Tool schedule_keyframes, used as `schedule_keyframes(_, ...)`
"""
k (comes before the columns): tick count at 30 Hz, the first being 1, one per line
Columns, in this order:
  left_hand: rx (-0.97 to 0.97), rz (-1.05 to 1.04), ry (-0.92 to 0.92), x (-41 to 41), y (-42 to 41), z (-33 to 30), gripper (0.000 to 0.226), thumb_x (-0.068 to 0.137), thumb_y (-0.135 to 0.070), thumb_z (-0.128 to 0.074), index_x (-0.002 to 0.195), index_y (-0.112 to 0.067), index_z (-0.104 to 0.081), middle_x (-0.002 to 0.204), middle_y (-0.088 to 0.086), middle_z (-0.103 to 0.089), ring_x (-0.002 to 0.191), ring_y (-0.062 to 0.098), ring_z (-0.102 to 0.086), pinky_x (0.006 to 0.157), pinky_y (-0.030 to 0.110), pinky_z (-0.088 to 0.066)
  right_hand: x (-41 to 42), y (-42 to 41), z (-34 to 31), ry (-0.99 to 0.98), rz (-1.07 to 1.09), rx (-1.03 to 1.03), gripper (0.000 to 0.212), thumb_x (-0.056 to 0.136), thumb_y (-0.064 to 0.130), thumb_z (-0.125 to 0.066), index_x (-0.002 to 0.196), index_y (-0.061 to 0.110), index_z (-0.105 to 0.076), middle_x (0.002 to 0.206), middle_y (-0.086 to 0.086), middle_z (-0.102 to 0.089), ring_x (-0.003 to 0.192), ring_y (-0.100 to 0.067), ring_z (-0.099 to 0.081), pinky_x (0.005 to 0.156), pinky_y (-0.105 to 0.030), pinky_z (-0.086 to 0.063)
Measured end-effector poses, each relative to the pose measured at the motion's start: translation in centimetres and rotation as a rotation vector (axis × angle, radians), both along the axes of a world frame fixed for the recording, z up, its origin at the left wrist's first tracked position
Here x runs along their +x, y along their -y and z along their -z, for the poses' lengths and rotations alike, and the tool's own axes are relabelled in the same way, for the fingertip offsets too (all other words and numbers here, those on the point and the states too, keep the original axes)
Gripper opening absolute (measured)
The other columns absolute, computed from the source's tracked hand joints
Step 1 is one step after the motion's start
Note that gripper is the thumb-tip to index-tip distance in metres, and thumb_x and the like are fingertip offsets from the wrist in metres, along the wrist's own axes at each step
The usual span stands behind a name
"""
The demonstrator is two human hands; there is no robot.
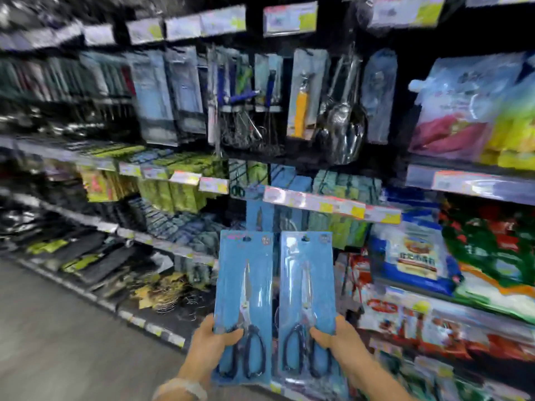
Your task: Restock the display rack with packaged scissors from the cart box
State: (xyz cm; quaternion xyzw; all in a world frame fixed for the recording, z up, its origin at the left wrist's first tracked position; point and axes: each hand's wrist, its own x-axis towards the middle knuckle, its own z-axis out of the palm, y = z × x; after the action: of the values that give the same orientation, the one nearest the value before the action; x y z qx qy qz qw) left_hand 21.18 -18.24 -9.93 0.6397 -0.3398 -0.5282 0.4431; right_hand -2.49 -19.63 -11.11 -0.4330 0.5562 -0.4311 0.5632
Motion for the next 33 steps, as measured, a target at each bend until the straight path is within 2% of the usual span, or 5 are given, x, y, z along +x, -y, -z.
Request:
schedule_keyframes(7, 0.02, -0.154, -0.034, 5.7, 3.2, 0.1, 0.036, 0.063, 0.002, -0.08, 0.093, -0.008, -0.064, 0.09, 0.015, -0.07, 0.084, 0.032, -0.066, 0.082, 0.042, -0.052, 6.5, 6.1, 1.1, -0.094, -0.124, 0.033, 0.026, 0.084, -0.008, -0.058, 0.106, 0.006, -0.053, 0.076, 0.001, -0.059, 0.065, -0.009, -0.053, 0.048, -0.008, -0.043)
schedule_keyframes(14, 0.03, -0.115, -0.018, 8.6, 9.8, 0.4, 0.032, 0.071, 0.006, -0.075, 0.098, -0.008, -0.065, 0.093, 0.014, -0.07, 0.092, 0.032, -0.065, 0.094, 0.043, -0.048, 8.6, 12.5, 2.0, -0.122, -0.096, 0.041, 0.027, 0.087, 0.0, -0.059, 0.112, 0.002, -0.05, 0.094, -0.004, -0.059, 0.094, -0.022, -0.057, 0.082, -0.03, -0.049)
schedule_keyframes(20, 0.038, -0.051, -0.059, 10.2, 14.5, 1.3, 0.043, 0.064, 0.002, -0.079, 0.104, -0.009, -0.066, 0.096, 0.015, -0.073, 0.095, 0.035, -0.067, 0.097, 0.052, -0.047, 10.0, 17.5, 3.1, -0.114, -0.058, 0.078, 0.046, 0.087, 0.009, -0.063, 0.129, 0.004, -0.044, 0.119, -0.009, -0.058, 0.109, -0.023, -0.055, 0.095, -0.033, -0.045)
schedule_keyframes(28, 0.009, -0.008, -0.038, 12.0, 18.5, 1.8, 0.031, 0.073, 0.012, -0.071, 0.099, -0.004, -0.063, 0.089, 0.01, -0.07, 0.088, 0.029, -0.064, 0.096, 0.041, -0.046, 11.7, 22.5, 4.7, -0.115, -0.006, 0.127, 0.082, 0.077, 0.03, -0.071, 0.144, 0.012, -0.026, 0.147, -0.01, -0.037, 0.132, -0.029, -0.041, 0.11, -0.048, -0.036)
schedule_keyframes(33, 0.013, 0.093, 0.065, 13.5, 20.8, 1.6, 0.031, 0.071, 0.004, -0.076, 0.098, -0.005, -0.064, 0.099, 0.014, -0.069, 0.092, 0.028, -0.064, 0.089, 0.04, -0.049, 13.0, 22.2, 3.5, -0.117, 0.006, 0.144, 0.026, 0.086, 0.009, -0.064, 0.109, 0.018, -0.055, 0.102, -0.002, -0.065, 0.094, -0.016, -0.061, 0.087, -0.028, -0.048)
